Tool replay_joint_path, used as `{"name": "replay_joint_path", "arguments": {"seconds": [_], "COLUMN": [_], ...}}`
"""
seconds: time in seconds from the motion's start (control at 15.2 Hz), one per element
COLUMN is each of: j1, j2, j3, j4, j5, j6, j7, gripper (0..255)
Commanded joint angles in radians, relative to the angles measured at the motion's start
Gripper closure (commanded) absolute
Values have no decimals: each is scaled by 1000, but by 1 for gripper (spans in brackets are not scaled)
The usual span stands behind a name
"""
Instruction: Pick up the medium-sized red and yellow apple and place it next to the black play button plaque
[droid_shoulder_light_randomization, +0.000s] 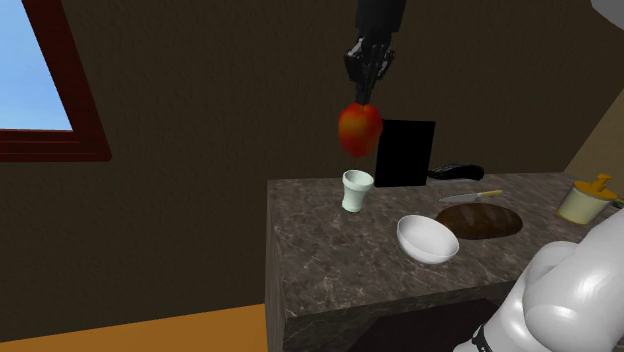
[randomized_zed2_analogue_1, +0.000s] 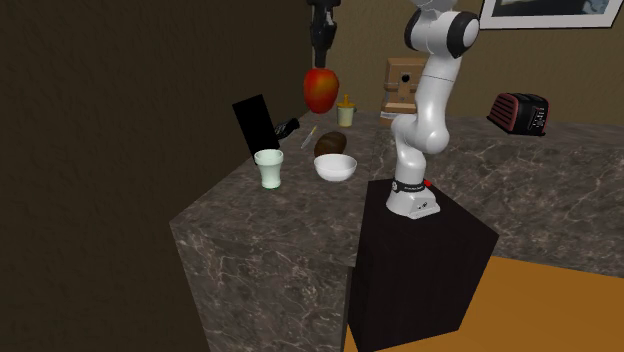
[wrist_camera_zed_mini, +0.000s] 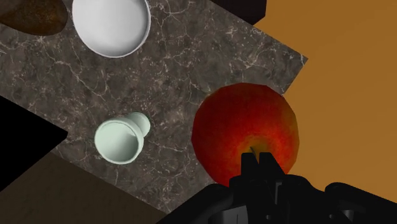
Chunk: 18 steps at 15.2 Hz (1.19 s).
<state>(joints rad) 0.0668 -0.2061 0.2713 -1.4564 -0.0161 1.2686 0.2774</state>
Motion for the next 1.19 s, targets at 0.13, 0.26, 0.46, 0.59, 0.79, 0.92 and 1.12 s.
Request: {"name": "replay_joint_path", "arguments": {"seconds": [0.13,0.26,0.46,0.59,0.79,0.92,1.12], "j1": [-20,-39,-69,-88,-118,-138,-170], "j2": [15,18,30,45,75,101,151], "j3": [-32,-65,-111,-141,-184,-212,-252], "j4": [39,39,49,62,93,122,178], "j5": [-10,-16,-25,-31,-39,-43,-46], "j6": [-22,-17,-11,-8,-5,-4,-7], "j7": [-54,-107,-185,-235,-310,-359,-432], "gripper": [255,255,255,255,255,255,255]}}
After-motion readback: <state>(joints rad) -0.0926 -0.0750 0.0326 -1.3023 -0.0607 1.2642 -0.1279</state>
